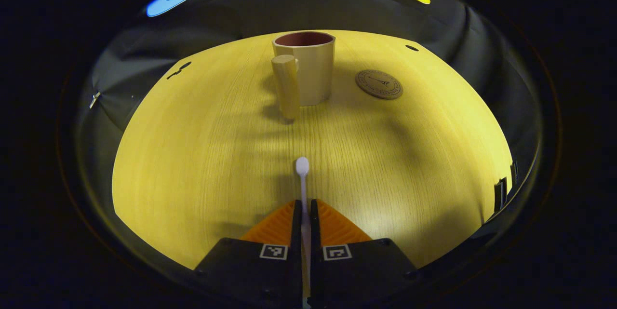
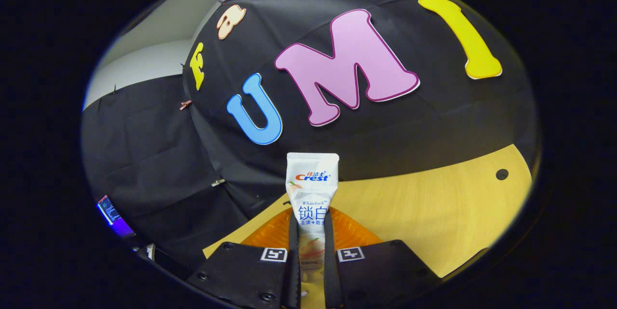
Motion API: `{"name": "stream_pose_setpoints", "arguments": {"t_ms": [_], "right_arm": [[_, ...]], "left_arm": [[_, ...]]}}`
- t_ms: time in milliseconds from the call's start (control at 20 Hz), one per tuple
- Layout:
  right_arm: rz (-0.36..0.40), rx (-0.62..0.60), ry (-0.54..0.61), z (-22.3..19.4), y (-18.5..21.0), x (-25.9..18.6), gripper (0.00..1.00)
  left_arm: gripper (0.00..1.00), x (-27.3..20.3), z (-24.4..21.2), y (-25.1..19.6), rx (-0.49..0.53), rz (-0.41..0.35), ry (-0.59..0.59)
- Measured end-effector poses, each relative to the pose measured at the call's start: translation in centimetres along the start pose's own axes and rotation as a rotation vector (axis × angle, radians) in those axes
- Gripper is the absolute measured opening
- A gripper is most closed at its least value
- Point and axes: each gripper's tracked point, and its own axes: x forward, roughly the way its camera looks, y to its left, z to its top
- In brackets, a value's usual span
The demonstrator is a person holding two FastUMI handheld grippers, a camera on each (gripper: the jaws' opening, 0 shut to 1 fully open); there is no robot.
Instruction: Put the toothbrush and toothpaste on the desktop into the cup, then pick up the cup and place it on the coaster on the desktop.
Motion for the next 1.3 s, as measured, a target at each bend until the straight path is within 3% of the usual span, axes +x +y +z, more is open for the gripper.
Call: {"name": "stream_pose_setpoints", "arguments": {"t_ms": [200,450,1000,1300], "right_arm": [[0.006,-0.003,-0.016,-1.3,-0.7,4.5,0.22],[-0.028,-0.057,0.058,-6.0,-2.9,8.6,0.23],[-0.041,-0.178,0.179,-12.0,-3.9,9.2,0.23],[-0.045,-0.226,0.226,-13.3,-3.7,8.5,0.27]], "left_arm": [[0.07,0.0,0.3,0.1,0.010,0.010,-0.023],[0.06,-1.3,1.1,0.3,0.001,0.019,-0.094],[0.06,-11.1,12.6,3.9,-0.223,-0.013,-0.413],[0.06,-12.3,17.2,4.1,-0.195,-0.023,-0.500]]}}
